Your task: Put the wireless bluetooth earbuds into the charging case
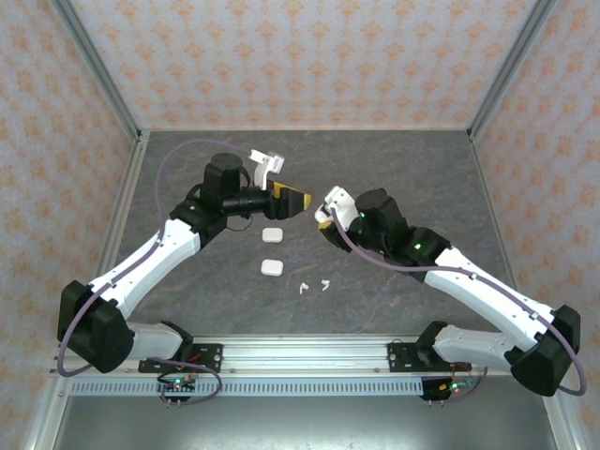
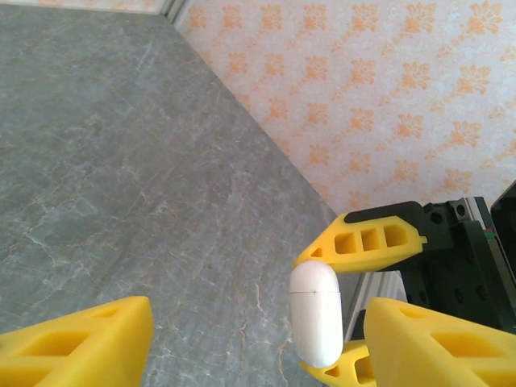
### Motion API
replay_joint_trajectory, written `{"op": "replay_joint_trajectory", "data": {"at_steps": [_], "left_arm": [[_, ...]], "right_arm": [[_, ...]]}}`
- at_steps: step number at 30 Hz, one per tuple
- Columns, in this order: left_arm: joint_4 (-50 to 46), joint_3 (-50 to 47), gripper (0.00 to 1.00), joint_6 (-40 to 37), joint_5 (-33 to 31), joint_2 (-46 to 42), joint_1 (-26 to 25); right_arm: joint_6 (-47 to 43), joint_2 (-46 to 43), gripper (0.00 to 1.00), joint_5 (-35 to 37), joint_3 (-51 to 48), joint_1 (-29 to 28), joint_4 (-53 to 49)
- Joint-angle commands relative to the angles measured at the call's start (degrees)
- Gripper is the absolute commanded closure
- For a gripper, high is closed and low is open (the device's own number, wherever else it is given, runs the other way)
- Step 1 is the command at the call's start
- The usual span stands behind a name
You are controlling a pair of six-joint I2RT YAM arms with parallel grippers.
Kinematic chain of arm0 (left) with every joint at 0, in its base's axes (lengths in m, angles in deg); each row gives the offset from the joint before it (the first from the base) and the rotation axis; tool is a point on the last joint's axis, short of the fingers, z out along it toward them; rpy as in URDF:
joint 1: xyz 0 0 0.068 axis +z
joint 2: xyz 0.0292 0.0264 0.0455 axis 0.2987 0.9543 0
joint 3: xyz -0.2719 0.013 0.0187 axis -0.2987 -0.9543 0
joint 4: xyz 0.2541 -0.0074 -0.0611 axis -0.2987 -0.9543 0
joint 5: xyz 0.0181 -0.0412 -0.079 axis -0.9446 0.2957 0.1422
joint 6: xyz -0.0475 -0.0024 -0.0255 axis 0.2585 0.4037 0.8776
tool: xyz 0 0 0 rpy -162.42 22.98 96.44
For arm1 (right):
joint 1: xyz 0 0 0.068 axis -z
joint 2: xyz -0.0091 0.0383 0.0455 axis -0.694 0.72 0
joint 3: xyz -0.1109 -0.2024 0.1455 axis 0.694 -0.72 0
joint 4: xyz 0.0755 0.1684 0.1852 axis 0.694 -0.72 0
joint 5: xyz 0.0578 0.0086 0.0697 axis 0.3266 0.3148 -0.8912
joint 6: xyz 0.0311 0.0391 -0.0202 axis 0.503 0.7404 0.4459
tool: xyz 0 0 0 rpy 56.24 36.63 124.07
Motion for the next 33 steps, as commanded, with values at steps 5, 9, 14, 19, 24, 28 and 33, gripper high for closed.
{"op": "replay_joint_trajectory", "data": {"at_steps": [5, 9, 14, 19, 24, 28, 33], "left_arm": [[-1.9, 3.1, 0.34, -2.6, 5.3, 1.6, -1.8], [-4.6, 4.3, 0.37, -4.4, 6.9, 2.7, -2.8], [-6.2, 5.0, 0.43, -5.7, 7.8, 3.6, -3.3], [-7.1, 4.7, 0.46, -6.8, 8.7, 4.1, -3.8], [-6.4, 4.2, 0.53, -6.8, 9.9, 4.6, -4.2], [-5.1, 3.7, 0.59, -6.6, 10.2, 4.7, -4.5], [-4.4, 3.5, 0.65, -6.5, 10.2, 4.6, -4.6]], "right_arm": [[-2.7, -1.4, 0.6, -1.1, 1.2, -0.9, 3.1], [-2.7, -1.2, 0.6, -1.6, 2.0, -1.1, 3.5], [-2.9, -1.1, 0.6, -1.5, 2.7, -1.1, 3.5], [-2.5, -1.1, 0.6, -2.0, 3.1, -1.1, 3.9], [-2.2, -0.9, 0.6, -3.3, 3.4, -1.1, 4.4], [-2.2, -0.5, 0.59, -4.4, 3.7, -1.1, 4.4], [-2.5, 0.1, 0.59, -5.2, 4.3, -1.1, 3.9]]}}
